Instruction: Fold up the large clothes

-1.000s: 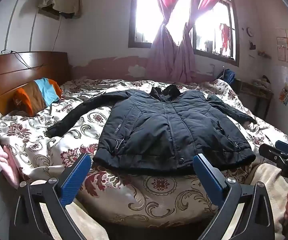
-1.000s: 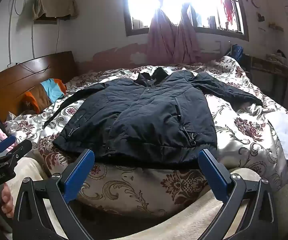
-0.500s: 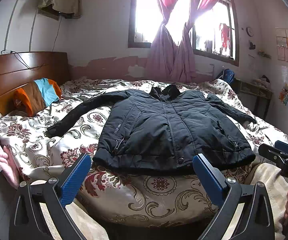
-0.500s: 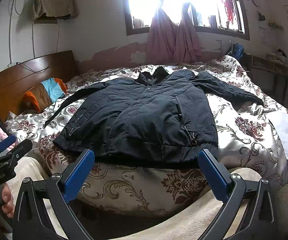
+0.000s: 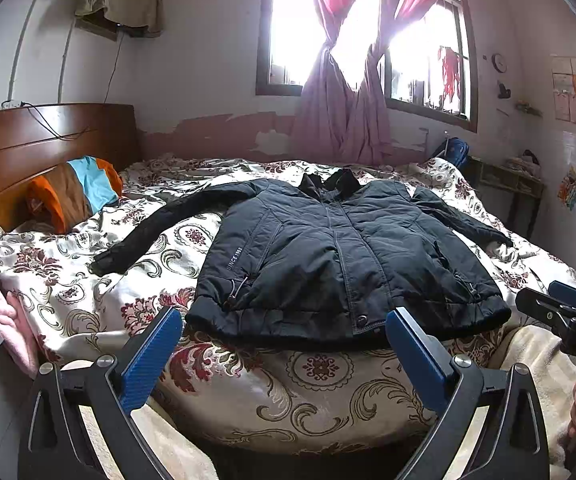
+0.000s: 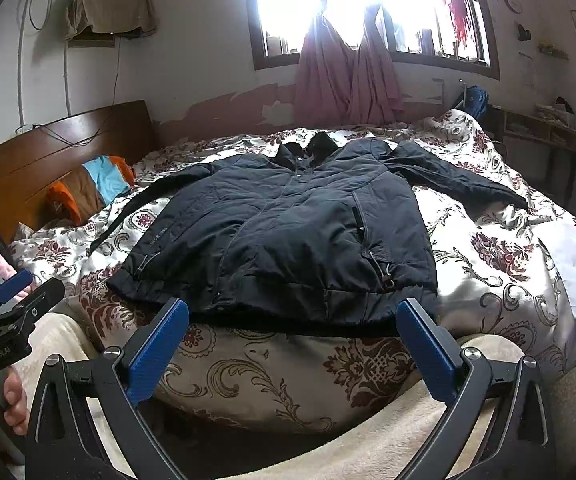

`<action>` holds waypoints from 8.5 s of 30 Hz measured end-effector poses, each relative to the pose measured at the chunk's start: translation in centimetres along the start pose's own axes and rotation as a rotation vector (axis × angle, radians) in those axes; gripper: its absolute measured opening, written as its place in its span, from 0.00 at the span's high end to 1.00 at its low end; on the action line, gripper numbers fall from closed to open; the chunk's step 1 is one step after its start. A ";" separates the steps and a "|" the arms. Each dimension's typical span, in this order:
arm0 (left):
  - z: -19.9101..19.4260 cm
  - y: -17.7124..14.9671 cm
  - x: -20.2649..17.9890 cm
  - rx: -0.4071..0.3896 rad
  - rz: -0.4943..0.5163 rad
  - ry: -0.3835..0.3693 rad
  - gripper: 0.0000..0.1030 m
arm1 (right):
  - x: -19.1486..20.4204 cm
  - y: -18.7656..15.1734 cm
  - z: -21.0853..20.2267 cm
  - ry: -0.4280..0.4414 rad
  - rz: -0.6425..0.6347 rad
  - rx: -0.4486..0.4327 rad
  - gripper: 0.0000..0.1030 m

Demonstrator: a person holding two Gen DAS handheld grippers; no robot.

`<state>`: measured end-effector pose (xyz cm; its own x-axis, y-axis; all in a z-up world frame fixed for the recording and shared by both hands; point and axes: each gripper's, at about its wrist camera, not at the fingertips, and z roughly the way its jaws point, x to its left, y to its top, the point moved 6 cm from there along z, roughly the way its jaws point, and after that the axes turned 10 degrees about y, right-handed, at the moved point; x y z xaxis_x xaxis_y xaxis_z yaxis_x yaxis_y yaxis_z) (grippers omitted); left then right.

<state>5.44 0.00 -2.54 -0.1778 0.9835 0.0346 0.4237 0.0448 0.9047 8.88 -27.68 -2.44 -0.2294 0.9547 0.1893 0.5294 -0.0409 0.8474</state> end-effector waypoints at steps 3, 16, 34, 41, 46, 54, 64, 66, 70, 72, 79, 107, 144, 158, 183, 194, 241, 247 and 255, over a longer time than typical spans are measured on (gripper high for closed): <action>0.0 0.0 0.0 0.000 0.000 0.000 0.00 | 0.1 -0.1 0.0 0.000 0.000 0.000 0.01; 0.0 0.0 0.0 0.000 0.001 0.001 0.00 | 0.4 -0.3 0.0 0.001 0.002 0.002 0.01; 0.0 0.0 0.0 0.000 0.001 0.001 0.00 | 0.4 -0.3 0.0 0.002 0.004 0.004 0.01; 0.0 0.0 0.0 0.000 0.002 0.001 0.00 | 0.4 -0.3 0.0 0.002 0.006 0.005 0.01; 0.0 0.0 0.0 0.000 0.002 0.001 0.00 | 0.3 -0.4 0.1 0.003 0.006 0.005 0.01; 0.0 0.0 0.0 0.003 0.002 0.000 0.00 | 0.0 0.0 0.1 0.001 0.011 0.009 0.01; 2.0 -0.6 -0.1 0.087 -0.007 -0.017 0.00 | -1.7 0.3 1.0 -0.015 0.062 0.010 0.01; 3.0 -0.5 0.1 0.126 -0.024 -0.020 0.00 | -2.7 0.6 1.5 -0.030 0.091 0.019 0.01; 5.7 -0.4 0.5 0.218 -0.045 0.012 0.00 | -4.8 1.1 2.6 -0.072 0.135 0.025 0.01; 7.0 -0.2 0.5 0.249 -0.042 0.034 0.00 | -5.9 1.6 3.3 -0.098 0.143 0.027 0.01; 11.7 1.5 -1.2 0.329 -0.011 0.063 0.00 | -11.5 4.5 6.6 -0.198 0.186 0.018 0.01; 35.8 11.3 -29.0 0.506 0.265 -0.021 0.01 | -45.5 12.2 25.8 -0.334 0.802 -0.123 0.01; 46.0 15.8 -38.0 0.522 0.328 -0.160 0.00 | -54.9 9.5 28.2 -0.058 1.195 -0.372 0.62; 44.1 17.0 -26.9 0.534 0.266 -0.205 0.00 | -52.4 19.9 29.6 -0.370 0.895 -0.216 0.93; 39.2 16.3 1.0 0.410 -0.092 -0.088 0.00 | -2.0 25.9 47.2 -0.066 -0.666 0.298 0.93; 40.5 14.7 -1.3 0.393 -0.102 -0.265 0.01 | -4.1 16.7 41.0 0.150 -0.505 0.471 0.46; 47.7 14.1 -2.0 0.353 -0.256 -0.124 0.54 | -8.2 18.8 52.4 0.129 -0.042 0.448 0.73; 44.4 14.3 -0.3 0.299 -0.311 -0.127 0.17 | -7.3 18.9 50.7 0.159 -0.073 0.415 0.38; 39.2 11.3 8.6 0.272 -0.524 -0.115 0.09 | -4.8 19.1 47.4 0.085 -0.137 0.396 0.27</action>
<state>43.52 15.81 -8.69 -0.3338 0.8303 -0.4463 0.5205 0.5571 0.6470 58.82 -19.05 -10.72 -0.3768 0.9152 0.1429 0.7585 0.2164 0.6147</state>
